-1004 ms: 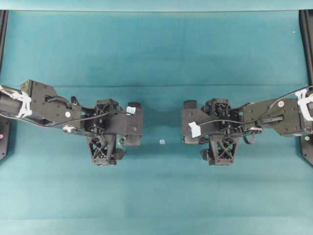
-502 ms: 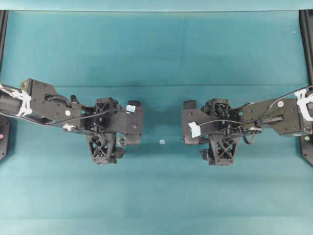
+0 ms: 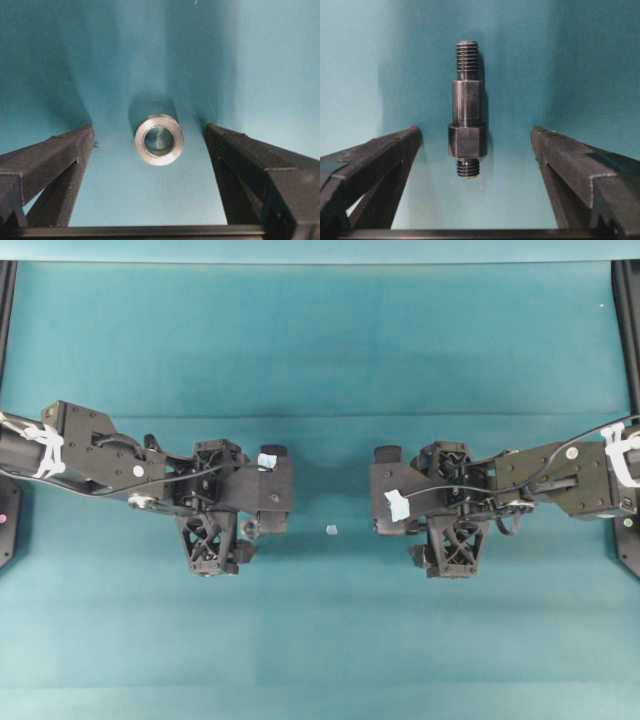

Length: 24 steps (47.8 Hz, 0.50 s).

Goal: Insert the washer onto the shaft with both hands.
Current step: 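Lower both open grippers around the washer and the threaded shaft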

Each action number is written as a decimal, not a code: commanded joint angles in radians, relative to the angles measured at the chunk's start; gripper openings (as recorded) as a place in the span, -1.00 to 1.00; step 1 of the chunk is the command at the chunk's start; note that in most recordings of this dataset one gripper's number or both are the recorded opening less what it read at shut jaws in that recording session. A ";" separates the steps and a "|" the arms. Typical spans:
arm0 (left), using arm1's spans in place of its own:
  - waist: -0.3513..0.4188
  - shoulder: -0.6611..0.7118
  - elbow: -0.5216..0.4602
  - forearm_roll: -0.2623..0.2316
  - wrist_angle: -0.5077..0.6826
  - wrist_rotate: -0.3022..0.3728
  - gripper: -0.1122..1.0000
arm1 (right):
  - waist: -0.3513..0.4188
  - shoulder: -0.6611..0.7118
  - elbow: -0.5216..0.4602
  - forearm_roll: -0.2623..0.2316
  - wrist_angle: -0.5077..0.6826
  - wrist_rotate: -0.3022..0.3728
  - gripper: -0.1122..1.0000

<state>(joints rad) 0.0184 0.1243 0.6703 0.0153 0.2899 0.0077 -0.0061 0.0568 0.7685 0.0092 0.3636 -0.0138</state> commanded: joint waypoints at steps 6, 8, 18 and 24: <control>-0.002 -0.009 -0.005 0.005 -0.003 0.002 0.90 | 0.003 -0.003 -0.005 0.000 -0.005 -0.005 0.66; -0.003 -0.009 -0.005 0.005 -0.003 0.002 0.90 | 0.002 -0.003 -0.005 0.000 -0.005 -0.005 0.67; -0.003 -0.009 -0.005 0.005 -0.003 0.009 0.89 | 0.002 -0.002 0.002 0.000 -0.005 -0.006 0.61; -0.003 -0.009 -0.005 0.005 -0.003 0.008 0.82 | 0.002 -0.003 0.011 0.000 -0.005 -0.008 0.58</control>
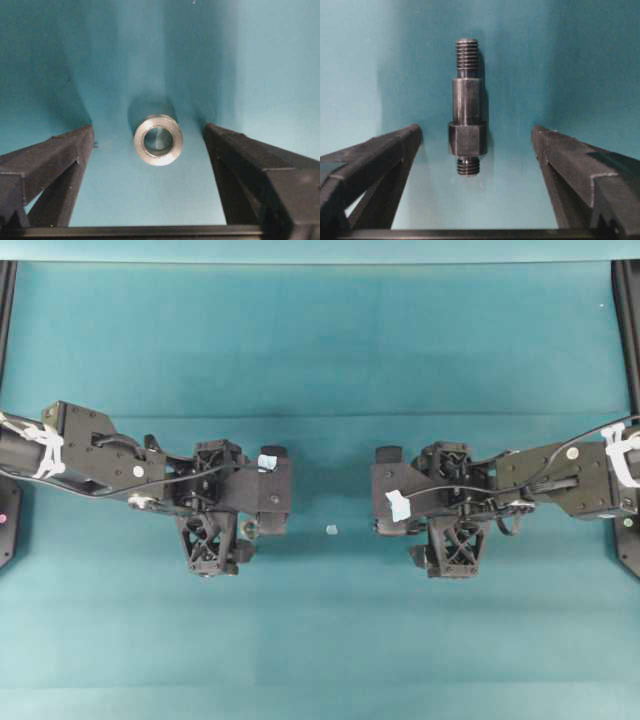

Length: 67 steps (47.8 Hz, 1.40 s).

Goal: Insert the washer onto the shaft with both hands.
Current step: 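Lower both open grippers around the washer and the threaded shaft, then close left gripper on the washer and right gripper on the shaft's hex collar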

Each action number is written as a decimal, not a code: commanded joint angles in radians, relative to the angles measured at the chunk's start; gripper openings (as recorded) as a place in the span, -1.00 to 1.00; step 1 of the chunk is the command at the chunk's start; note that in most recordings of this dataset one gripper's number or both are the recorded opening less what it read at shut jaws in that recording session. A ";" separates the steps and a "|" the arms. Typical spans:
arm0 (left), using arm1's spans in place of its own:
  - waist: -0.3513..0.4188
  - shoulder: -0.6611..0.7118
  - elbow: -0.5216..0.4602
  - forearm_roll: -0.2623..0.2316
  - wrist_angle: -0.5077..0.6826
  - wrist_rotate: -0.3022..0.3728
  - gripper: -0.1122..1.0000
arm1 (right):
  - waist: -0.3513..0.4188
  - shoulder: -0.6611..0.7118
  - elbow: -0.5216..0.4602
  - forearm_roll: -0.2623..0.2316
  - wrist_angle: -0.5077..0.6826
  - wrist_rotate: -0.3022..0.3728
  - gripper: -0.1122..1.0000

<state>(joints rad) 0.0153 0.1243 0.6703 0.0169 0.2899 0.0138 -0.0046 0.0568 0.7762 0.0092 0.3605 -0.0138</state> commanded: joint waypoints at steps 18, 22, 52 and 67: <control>-0.014 -0.008 -0.005 0.003 -0.003 -0.014 0.43 | 0.002 0.002 0.002 0.000 -0.009 -0.009 0.22; -0.014 -0.009 -0.003 0.003 -0.002 -0.021 0.26 | 0.000 0.005 -0.005 0.000 -0.008 -0.009 -0.04; -0.014 -0.011 -0.006 0.003 -0.003 -0.023 -0.15 | 0.000 0.017 -0.040 0.000 0.055 -0.025 -0.80; -0.014 -0.011 -0.008 0.003 -0.003 -0.021 -0.15 | 0.002 0.017 -0.040 0.000 0.052 -0.025 -0.80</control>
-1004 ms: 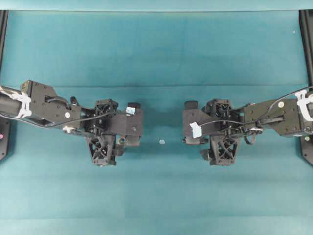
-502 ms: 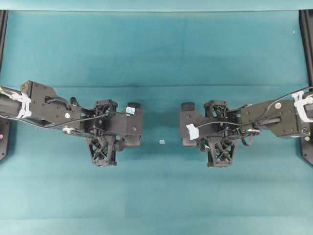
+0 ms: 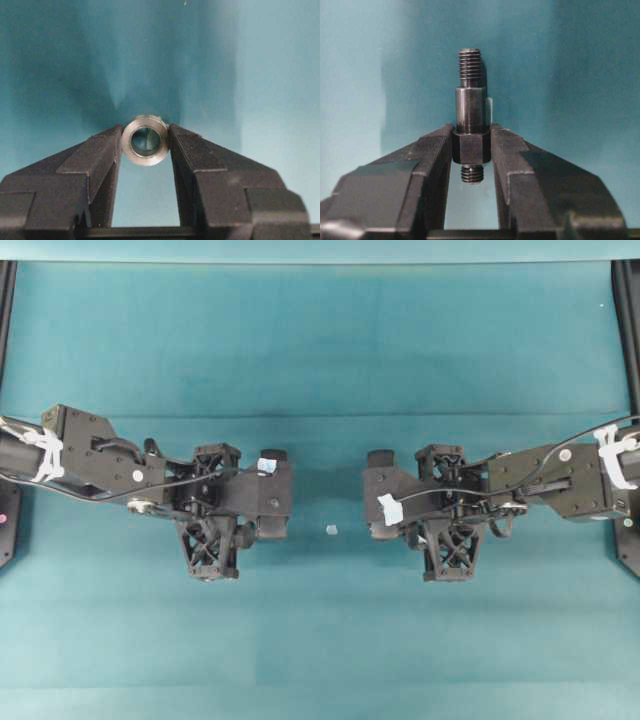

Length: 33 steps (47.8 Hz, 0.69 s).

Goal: Insert the washer onto the shaft with both hands.
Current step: 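Close left gripper on the washer and right gripper on the shaft's hex collar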

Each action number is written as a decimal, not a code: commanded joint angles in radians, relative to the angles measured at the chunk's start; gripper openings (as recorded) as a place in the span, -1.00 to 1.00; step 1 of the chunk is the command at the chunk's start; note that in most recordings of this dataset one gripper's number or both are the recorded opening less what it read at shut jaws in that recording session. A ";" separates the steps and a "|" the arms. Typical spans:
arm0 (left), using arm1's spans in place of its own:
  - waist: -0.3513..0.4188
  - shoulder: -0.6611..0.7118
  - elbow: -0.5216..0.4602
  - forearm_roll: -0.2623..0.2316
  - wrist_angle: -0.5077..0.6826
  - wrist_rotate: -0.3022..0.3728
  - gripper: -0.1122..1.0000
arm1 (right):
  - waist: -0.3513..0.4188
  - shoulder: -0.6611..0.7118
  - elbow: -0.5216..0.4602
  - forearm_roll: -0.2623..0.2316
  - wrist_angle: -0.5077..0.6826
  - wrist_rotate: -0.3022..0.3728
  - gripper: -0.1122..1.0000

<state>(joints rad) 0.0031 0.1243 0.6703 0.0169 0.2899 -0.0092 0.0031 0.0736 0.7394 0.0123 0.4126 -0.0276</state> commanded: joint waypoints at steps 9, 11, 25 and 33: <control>-0.002 -0.011 -0.006 0.003 -0.002 0.000 -0.15 | -0.008 0.000 -0.005 -0.003 -0.002 -0.011 -0.80; -0.002 -0.011 -0.008 0.003 -0.003 0.000 -0.15 | -0.006 0.000 -0.003 -0.003 -0.003 -0.011 -0.80; -0.002 -0.023 -0.003 0.003 -0.008 -0.005 -0.15 | -0.006 -0.011 -0.002 0.002 -0.032 -0.008 -0.80; -0.002 -0.052 0.006 0.003 -0.012 -0.003 -0.15 | -0.008 -0.049 0.023 0.018 -0.103 -0.003 -0.80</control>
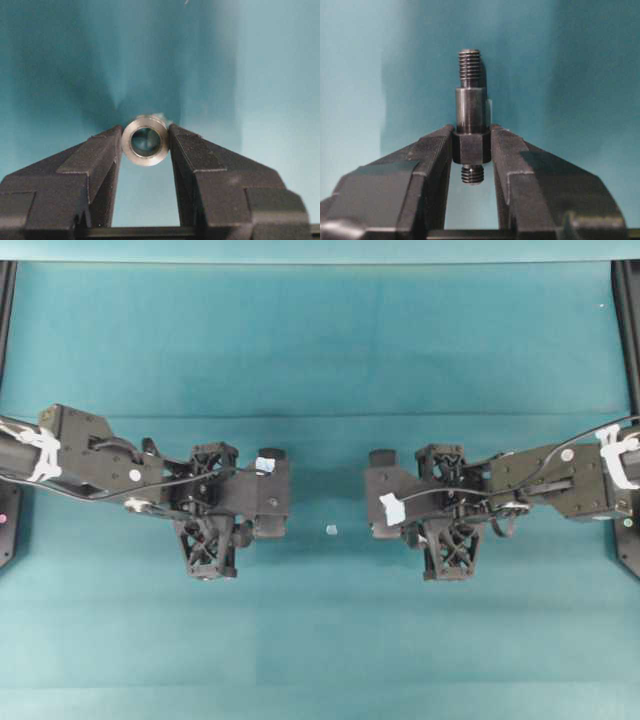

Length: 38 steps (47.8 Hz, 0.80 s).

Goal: Insert the washer onto the shaft with both hands.
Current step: 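Close left gripper on the washer and right gripper on the shaft's hex collar, then lift both parts and rotate grippers to face each other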

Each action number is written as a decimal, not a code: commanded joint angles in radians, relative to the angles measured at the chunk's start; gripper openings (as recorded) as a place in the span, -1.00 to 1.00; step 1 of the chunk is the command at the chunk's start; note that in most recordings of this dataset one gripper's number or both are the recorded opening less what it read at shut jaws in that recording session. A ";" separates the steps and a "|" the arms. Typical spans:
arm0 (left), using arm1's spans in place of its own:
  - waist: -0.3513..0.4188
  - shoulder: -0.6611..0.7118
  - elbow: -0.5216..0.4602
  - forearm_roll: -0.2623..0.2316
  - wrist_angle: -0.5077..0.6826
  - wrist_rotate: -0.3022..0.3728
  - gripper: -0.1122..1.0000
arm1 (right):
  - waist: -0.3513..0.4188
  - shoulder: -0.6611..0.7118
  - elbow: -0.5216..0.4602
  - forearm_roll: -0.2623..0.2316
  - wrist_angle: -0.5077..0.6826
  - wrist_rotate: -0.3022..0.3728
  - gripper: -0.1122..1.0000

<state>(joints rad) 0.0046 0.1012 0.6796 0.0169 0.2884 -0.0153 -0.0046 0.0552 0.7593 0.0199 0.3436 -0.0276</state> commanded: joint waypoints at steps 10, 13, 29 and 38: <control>-0.003 -0.046 0.008 0.003 -0.015 0.003 -0.15 | 0.000 -0.051 0.035 0.023 -0.083 0.005 -0.80; -0.006 -0.055 0.006 0.002 -0.015 0.002 -0.15 | 0.000 -0.052 0.038 0.023 -0.094 0.012 -0.80; -0.025 -0.117 0.054 0.003 -0.129 0.000 -0.15 | 0.002 -0.097 0.101 0.023 -0.264 0.084 -0.80; -0.032 -0.147 0.107 0.003 -0.319 -0.012 -0.15 | 0.008 -0.137 0.175 0.023 -0.390 0.137 -0.80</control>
<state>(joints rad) -0.0230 -0.0169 0.7808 0.0169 0.0445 -0.0184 -0.0046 -0.0506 0.9189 0.0414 0.0031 0.0920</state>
